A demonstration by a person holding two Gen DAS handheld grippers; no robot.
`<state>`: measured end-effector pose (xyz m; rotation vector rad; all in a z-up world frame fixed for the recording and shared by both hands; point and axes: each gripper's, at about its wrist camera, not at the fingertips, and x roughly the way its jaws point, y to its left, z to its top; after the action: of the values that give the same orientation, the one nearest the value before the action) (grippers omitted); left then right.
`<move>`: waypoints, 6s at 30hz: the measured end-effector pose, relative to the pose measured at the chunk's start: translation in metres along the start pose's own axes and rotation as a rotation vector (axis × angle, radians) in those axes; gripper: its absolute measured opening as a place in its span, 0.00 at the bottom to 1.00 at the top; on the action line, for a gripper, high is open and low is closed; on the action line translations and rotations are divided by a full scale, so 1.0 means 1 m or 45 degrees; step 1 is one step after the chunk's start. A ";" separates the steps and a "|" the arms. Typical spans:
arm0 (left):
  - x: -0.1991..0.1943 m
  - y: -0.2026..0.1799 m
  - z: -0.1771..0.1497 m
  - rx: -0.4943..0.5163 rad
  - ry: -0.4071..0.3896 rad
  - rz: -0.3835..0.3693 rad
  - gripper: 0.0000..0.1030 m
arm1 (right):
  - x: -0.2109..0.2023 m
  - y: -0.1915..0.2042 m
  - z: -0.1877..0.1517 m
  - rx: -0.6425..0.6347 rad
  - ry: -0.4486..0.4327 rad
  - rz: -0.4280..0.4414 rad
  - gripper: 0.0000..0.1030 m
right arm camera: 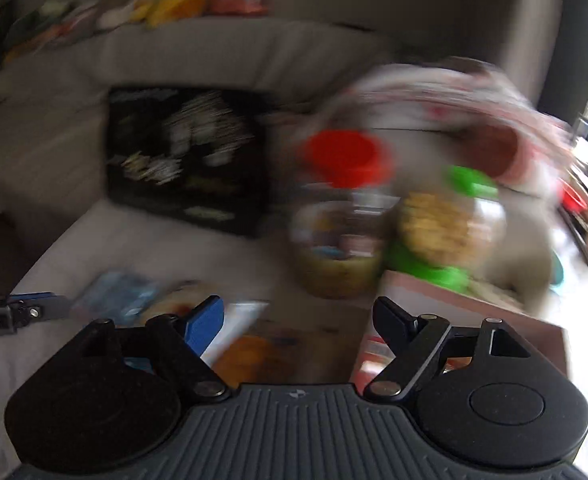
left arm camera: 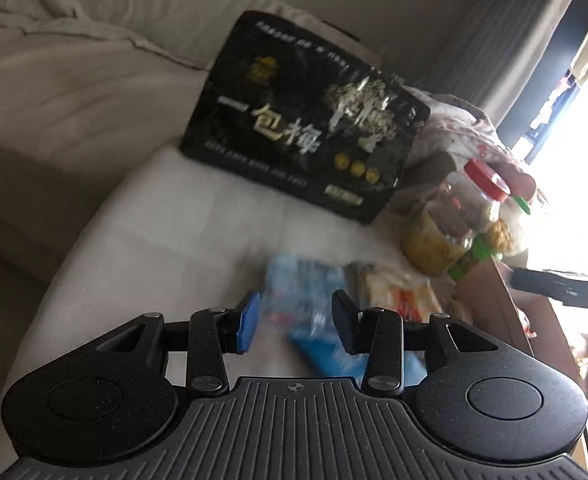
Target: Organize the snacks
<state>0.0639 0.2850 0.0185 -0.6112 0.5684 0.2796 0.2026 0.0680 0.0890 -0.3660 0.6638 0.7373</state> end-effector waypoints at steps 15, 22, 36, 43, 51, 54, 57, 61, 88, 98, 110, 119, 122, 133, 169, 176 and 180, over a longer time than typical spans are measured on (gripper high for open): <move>-0.046 0.051 -0.033 -0.111 0.028 -0.029 0.43 | 0.088 0.059 0.012 0.148 0.208 -0.015 0.80; -0.042 0.045 -0.037 -0.100 0.057 -0.086 0.43 | 0.013 0.063 -0.025 0.012 -0.039 0.037 0.81; -0.016 0.019 0.002 -0.035 0.041 -0.096 0.43 | 0.003 0.082 -0.065 0.021 0.001 0.206 0.82; 0.035 -0.047 0.013 0.410 0.064 0.033 0.43 | -0.013 0.085 -0.098 -0.022 -0.055 0.110 0.82; 0.054 -0.071 -0.014 0.742 0.051 0.239 0.50 | -0.038 0.072 -0.131 -0.090 -0.166 -0.047 0.82; 0.053 -0.066 -0.008 0.692 0.066 0.215 0.50 | -0.040 0.059 -0.140 -0.027 -0.151 -0.055 0.82; 0.053 -0.062 -0.003 0.634 0.085 0.178 0.50 | -0.036 0.044 -0.151 0.078 -0.112 -0.049 0.82; 0.052 -0.063 -0.001 0.648 0.128 0.067 0.62 | -0.036 0.029 -0.160 0.199 -0.103 -0.007 0.82; 0.038 -0.037 -0.014 0.547 0.094 0.086 0.71 | -0.025 0.024 -0.155 0.309 -0.058 -0.064 0.84; -0.031 0.017 -0.033 0.312 0.064 -0.017 0.66 | -0.003 0.056 -0.110 0.314 -0.091 -0.038 0.64; -0.062 0.031 -0.057 0.191 0.071 -0.136 0.66 | 0.012 0.073 -0.091 0.217 -0.040 0.041 0.72; -0.073 0.017 -0.074 0.238 0.100 -0.135 0.66 | 0.018 0.090 -0.087 0.110 -0.038 0.041 0.74; -0.078 0.010 -0.081 0.280 0.125 -0.137 0.66 | 0.002 0.086 -0.098 0.084 -0.019 0.093 0.73; -0.078 -0.046 -0.117 0.451 0.241 -0.256 0.66 | -0.070 0.043 -0.170 0.076 -0.016 0.033 0.73; -0.062 -0.108 -0.151 0.638 0.177 0.043 0.74 | -0.085 0.014 -0.207 0.220 0.008 -0.113 1.00; -0.063 -0.107 -0.150 0.627 0.178 0.035 0.74 | -0.094 0.009 -0.211 0.153 0.011 -0.249 1.00; -0.063 -0.107 -0.151 0.632 0.174 0.034 0.74 | -0.100 -0.004 -0.214 0.217 0.001 -0.251 0.99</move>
<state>-0.0067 0.1035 0.0024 -0.1428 0.7465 0.1137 0.0590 -0.0965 -0.0019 -0.2706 0.6755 0.4897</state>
